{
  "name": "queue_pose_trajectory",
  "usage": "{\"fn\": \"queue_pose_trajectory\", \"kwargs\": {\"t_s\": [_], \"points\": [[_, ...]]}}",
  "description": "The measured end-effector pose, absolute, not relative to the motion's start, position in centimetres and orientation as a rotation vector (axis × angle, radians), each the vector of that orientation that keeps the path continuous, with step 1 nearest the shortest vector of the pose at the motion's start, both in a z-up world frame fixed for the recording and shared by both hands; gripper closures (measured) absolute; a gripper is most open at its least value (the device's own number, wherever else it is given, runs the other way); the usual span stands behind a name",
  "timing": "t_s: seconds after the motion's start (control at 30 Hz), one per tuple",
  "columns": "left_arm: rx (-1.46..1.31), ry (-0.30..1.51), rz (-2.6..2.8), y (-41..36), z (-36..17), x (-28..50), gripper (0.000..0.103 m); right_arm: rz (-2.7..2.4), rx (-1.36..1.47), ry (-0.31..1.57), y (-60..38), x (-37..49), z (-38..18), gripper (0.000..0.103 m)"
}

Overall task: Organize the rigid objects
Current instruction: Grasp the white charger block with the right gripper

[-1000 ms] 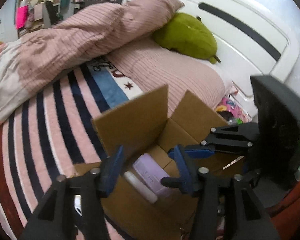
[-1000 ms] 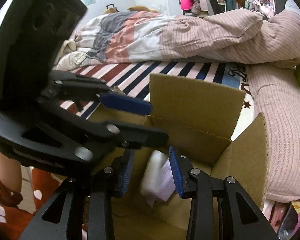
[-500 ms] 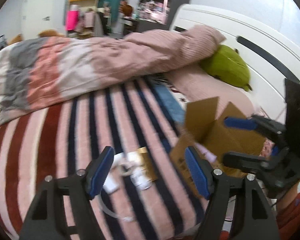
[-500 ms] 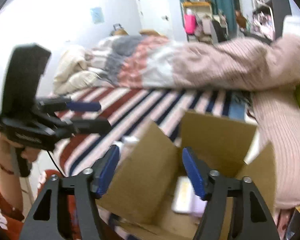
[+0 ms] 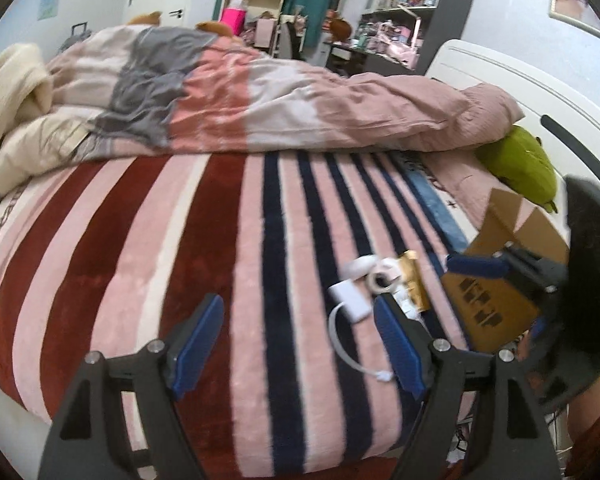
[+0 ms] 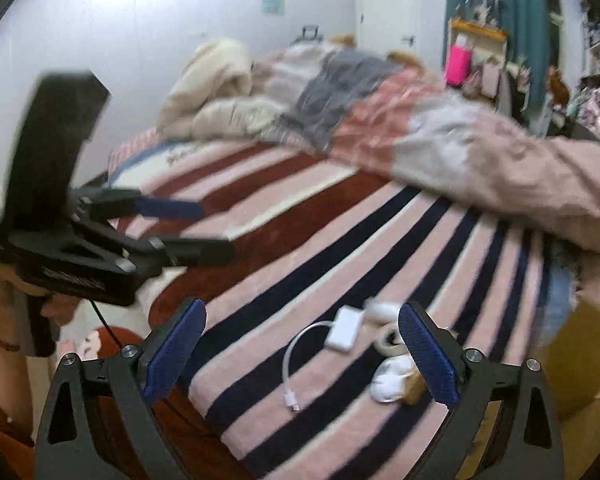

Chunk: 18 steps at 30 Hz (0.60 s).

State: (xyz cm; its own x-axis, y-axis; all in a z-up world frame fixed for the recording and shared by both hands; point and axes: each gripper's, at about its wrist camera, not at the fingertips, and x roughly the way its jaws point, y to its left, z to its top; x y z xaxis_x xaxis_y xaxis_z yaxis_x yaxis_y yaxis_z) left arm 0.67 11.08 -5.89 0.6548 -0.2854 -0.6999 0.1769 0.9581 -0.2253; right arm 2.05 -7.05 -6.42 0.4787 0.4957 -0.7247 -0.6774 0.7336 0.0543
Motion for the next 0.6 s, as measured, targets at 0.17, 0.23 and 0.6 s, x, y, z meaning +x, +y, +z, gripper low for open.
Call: {"fn": "queue_pose_trajectory", "kwargs": {"t_s": [0.17, 0.23, 0.6], "points": [[-0.178, 0.853, -0.243, 13.0, -8.6, 0.9, 0.028, 0.648, -0.194, 0.926, -6.5, 5.5, -13.0, 0.011], [-0.184, 0.868, -0.235, 13.4, -9.5, 1.0, 0.028, 0.601, -0.165, 0.974, -7.0, 6.9, -15.3, 0.026], [-0.201, 0.901, -0.237, 13.1, -10.7, 1.8, 0.028, 0.496, -0.181, 0.982, -7.4, 9.2, -18.2, 0.08]]}}
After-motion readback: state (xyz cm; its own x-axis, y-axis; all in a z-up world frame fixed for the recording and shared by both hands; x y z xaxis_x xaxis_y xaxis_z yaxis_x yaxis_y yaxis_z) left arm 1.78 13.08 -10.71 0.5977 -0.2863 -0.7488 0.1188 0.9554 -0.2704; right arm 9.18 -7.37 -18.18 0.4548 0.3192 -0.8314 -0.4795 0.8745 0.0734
